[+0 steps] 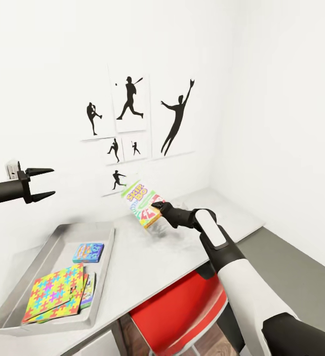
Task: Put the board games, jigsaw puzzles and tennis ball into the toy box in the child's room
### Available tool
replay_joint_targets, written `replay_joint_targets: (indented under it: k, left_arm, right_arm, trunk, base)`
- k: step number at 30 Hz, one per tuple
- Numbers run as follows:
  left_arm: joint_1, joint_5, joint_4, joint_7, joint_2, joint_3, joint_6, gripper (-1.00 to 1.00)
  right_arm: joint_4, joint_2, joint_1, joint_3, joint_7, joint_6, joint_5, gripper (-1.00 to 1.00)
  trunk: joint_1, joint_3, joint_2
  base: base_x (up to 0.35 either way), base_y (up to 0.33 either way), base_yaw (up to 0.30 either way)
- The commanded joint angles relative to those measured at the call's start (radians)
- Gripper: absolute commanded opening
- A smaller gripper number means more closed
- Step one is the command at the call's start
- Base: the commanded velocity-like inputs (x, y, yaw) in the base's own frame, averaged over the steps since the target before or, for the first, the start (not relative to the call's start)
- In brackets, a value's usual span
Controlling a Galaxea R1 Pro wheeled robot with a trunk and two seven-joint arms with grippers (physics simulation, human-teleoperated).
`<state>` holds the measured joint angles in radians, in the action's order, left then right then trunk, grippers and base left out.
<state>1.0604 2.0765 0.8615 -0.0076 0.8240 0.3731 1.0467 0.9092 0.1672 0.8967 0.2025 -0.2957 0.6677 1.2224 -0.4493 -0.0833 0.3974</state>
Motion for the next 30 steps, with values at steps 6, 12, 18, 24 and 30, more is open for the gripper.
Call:
replay_joint_targets:
  k: [6, 12, 18, 24, 30]
  left_arm:
    - [0.001, 0.006, -0.020, -0.003, 0.001, 0.006, 0.001, 1.00]
    - [0.001, 0.008, -0.025, -0.004, 0.001, 0.006, 0.001, 1.00]
    - [0.001, 0.008, -0.027, -0.005, 0.001, 0.006, 0.001, 1.00]
    - [0.001, 0.007, -0.030, -0.003, 0.001, 0.006, 0.001, 1.00]
    - [0.001, 0.006, -0.046, -0.002, 0.001, 0.006, 0.001, 1.00]
  right_arm:
    - [0.000, 0.007, 0.058, -0.007, -0.146, 0.086, 0.029, -1.00]
    - [-0.003, 0.007, 0.113, -0.010, -0.165, 0.143, 0.037, -1.00]
    - [-0.016, 0.007, 0.162, -0.012, -0.169, 0.197, 0.066, -1.00]
    - [-0.033, 0.007, 0.171, -0.015, -0.169, 0.229, 0.075, -1.00]
    - [-0.109, 0.007, 0.198, -0.015, -0.168, 0.234, 0.093, -1.00]
  trunk:
    - [-0.001, -0.002, 0.003]
    - [-0.001, -0.002, 0.003]
    - [-0.001, -0.002, 0.003]
    - [-0.001, -0.002, 0.003]
    - [-0.001, -0.002, 0.003]
  base:
    - [-0.005, 0.022, 0.000]
    - [-0.115, 0.119, 0.000]
    - [-0.185, 0.094, 0.000]
    - [-0.268, 0.153, 0.000]
    - [-0.242, 0.192, 0.000]
